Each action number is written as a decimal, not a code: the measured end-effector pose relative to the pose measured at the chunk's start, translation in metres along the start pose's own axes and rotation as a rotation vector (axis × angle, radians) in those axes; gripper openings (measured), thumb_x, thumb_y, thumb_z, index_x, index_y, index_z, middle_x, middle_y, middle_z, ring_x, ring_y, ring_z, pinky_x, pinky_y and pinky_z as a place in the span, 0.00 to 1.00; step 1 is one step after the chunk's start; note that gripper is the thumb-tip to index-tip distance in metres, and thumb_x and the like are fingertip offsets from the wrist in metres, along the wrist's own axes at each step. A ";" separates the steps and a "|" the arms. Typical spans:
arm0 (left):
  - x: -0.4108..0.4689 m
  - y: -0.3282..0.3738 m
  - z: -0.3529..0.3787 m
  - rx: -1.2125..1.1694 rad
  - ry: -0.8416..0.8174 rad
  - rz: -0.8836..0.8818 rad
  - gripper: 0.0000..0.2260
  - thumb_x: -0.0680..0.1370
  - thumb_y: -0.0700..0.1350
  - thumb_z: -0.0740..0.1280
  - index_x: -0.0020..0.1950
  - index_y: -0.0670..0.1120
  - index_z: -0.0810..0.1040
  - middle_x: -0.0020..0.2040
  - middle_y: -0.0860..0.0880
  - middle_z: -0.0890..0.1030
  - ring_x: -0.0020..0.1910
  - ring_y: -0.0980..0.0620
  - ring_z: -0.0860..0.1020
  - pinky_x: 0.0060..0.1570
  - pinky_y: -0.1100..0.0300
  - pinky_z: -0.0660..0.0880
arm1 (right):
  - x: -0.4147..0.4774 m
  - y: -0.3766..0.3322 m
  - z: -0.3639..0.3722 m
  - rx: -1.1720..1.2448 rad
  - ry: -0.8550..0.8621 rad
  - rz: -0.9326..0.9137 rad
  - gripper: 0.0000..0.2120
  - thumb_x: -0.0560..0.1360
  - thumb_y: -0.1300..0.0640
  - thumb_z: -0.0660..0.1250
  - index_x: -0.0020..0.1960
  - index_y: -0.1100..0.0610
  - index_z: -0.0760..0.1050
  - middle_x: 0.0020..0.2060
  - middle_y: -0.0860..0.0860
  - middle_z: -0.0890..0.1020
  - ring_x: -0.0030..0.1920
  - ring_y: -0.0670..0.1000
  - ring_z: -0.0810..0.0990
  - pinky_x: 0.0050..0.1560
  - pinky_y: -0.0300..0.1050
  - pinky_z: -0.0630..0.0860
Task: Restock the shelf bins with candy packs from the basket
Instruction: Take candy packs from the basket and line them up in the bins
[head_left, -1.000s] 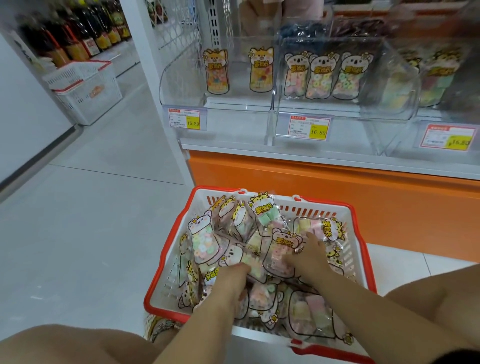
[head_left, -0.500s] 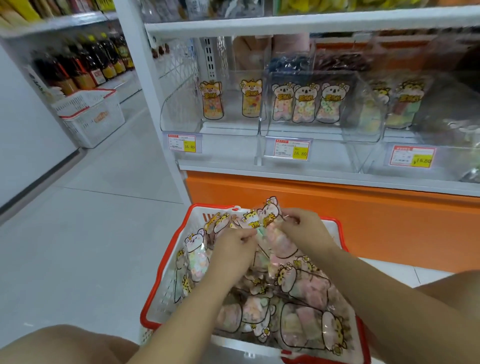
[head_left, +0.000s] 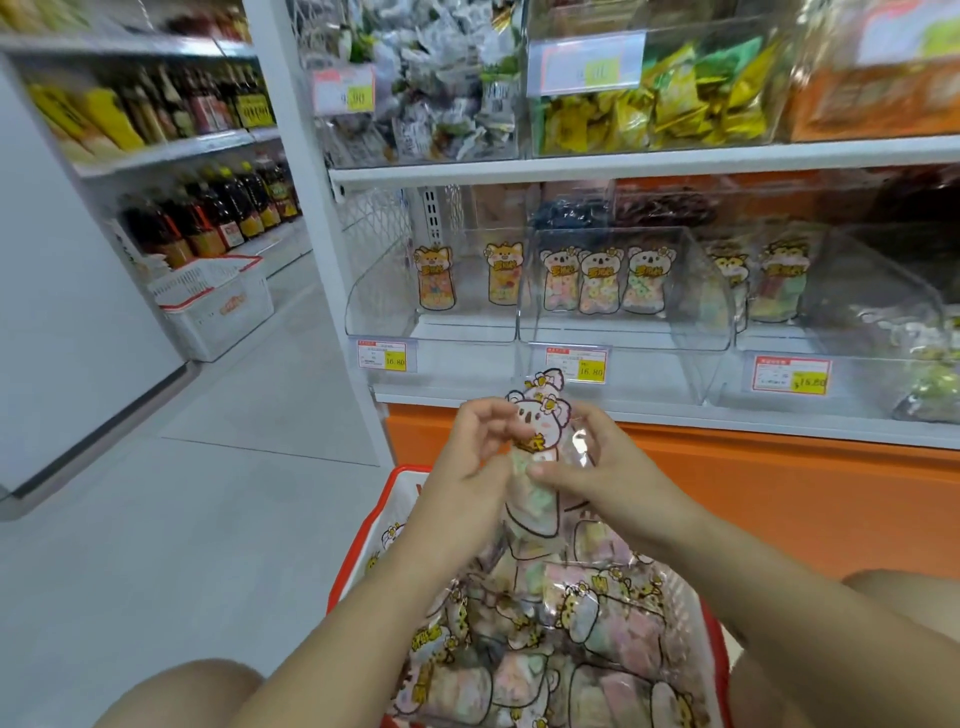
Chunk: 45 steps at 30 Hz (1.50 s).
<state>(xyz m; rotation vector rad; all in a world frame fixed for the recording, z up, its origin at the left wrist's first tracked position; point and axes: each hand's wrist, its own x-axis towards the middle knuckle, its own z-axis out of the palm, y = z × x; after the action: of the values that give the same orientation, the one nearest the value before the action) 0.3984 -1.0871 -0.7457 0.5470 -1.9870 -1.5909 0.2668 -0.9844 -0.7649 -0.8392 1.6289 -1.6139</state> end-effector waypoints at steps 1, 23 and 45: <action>0.002 0.000 0.000 -0.002 0.027 0.006 0.22 0.79 0.29 0.58 0.59 0.56 0.71 0.56 0.55 0.79 0.60 0.60 0.78 0.62 0.53 0.76 | 0.002 0.000 -0.003 0.015 0.024 -0.003 0.29 0.70 0.64 0.77 0.67 0.53 0.70 0.61 0.49 0.81 0.61 0.48 0.80 0.62 0.48 0.78; 0.011 -0.013 -0.003 0.251 -0.098 -0.021 0.22 0.79 0.50 0.70 0.70 0.61 0.66 0.63 0.58 0.78 0.59 0.64 0.78 0.59 0.67 0.73 | 0.002 -0.037 -0.020 -0.341 0.084 -0.112 0.44 0.67 0.58 0.80 0.72 0.36 0.59 0.61 0.41 0.77 0.57 0.39 0.80 0.60 0.52 0.79; 0.273 0.042 0.042 1.204 -0.155 0.197 0.24 0.73 0.68 0.67 0.61 0.54 0.73 0.66 0.49 0.74 0.70 0.45 0.65 0.66 0.48 0.64 | 0.210 -0.070 -0.138 -0.265 0.171 -0.031 0.24 0.70 0.62 0.77 0.60 0.47 0.71 0.50 0.45 0.85 0.52 0.46 0.83 0.51 0.46 0.79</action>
<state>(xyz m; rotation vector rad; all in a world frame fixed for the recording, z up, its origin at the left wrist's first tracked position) 0.1607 -1.2125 -0.6700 0.6040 -2.8666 -0.1653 0.0337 -1.0828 -0.7020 -0.8813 1.9913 -1.5464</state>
